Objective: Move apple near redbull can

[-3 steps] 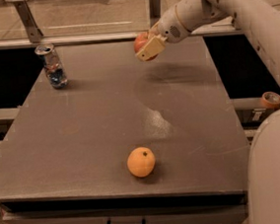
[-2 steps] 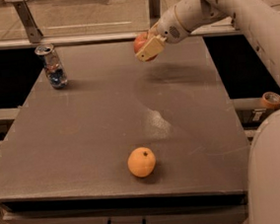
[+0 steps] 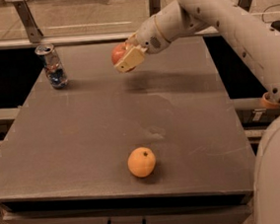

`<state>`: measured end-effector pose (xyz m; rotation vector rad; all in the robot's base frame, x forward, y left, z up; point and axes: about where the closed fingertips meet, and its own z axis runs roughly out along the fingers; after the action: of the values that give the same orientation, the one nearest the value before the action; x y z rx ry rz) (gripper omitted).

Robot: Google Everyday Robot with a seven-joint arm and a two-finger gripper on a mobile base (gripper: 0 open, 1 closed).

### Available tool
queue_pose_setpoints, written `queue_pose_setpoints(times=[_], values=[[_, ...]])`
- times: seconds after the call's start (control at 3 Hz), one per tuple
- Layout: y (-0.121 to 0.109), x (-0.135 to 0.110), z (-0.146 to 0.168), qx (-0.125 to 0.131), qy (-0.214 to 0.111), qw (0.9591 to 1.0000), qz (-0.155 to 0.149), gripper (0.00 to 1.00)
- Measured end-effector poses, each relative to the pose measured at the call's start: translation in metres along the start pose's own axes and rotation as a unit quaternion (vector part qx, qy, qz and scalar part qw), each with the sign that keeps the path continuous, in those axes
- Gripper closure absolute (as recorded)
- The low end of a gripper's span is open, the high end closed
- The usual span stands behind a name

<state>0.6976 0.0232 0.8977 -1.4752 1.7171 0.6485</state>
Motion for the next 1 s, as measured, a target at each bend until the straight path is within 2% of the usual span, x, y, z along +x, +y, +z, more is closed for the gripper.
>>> queue_pose_setpoints(times=[0.33, 0.67, 1.0], values=[[0.027, -0.032, 0.036, -0.039, -0.027, 0.9985, -0.027, 1.00], [0.043, -0.055, 0.064, -0.057, -0.040, 0.9964, -0.048, 1.00], [0.046, -0.061, 0.080, -0.055, -0.041, 0.9964, -0.050, 1.00]])
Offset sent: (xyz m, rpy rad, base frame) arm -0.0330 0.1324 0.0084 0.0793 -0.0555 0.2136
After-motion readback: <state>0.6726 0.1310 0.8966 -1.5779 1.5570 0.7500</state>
